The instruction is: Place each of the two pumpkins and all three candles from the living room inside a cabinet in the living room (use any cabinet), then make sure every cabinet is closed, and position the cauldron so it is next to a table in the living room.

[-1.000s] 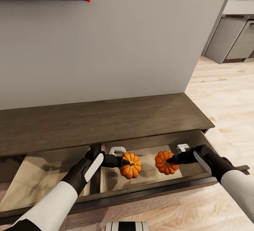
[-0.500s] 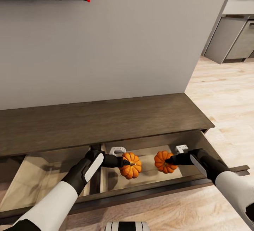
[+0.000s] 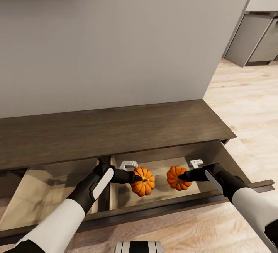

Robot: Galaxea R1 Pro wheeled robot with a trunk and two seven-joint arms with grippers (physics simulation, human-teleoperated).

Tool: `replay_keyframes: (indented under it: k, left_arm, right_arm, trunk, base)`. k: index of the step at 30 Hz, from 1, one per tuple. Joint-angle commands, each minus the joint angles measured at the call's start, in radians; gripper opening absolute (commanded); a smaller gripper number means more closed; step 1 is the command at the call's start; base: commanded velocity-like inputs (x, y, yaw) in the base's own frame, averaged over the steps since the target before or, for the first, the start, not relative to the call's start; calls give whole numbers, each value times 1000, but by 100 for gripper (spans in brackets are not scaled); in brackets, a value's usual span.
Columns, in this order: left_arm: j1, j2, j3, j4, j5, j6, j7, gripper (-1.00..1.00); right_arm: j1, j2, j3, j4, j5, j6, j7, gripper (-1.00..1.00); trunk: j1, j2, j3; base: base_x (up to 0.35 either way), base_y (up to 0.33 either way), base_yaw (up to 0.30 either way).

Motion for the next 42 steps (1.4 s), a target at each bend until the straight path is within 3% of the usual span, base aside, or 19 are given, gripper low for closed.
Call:
replay_keyframes:
  k: [1, 9, 21, 42]
  left_arm:
    - [-1, 0, 0, 0, -4, 4, -6, -100]
    - [-1, -1, 0, 0, -4, 4, -7, -100]
    - [-1, -1, -1, 0, -5, 4, -7, -100]
    - [-1, -3, -2, 1, -6, 4, -4, -100]
  right_arm:
    - [-1, 0, 4, 4, -5, 4, 1, -100]
    - [-2, 2, 3, 25, -7, 4, 0, -100]
    - [-2, 2, 3, 25, -7, 4, 0, -100]
    - [-2, 2, 3, 25, -6, 4, 1, -100]
  trunk:
    - [0, 0, -1]
    - [0, 0, -1]
    - [5, -3, -47]
    - [5, -3, -47]
  base:
    - [0, 0, 0]
    - [0, 0, 0]
    - [0, 0, 0]
    - [18, 2, 0]
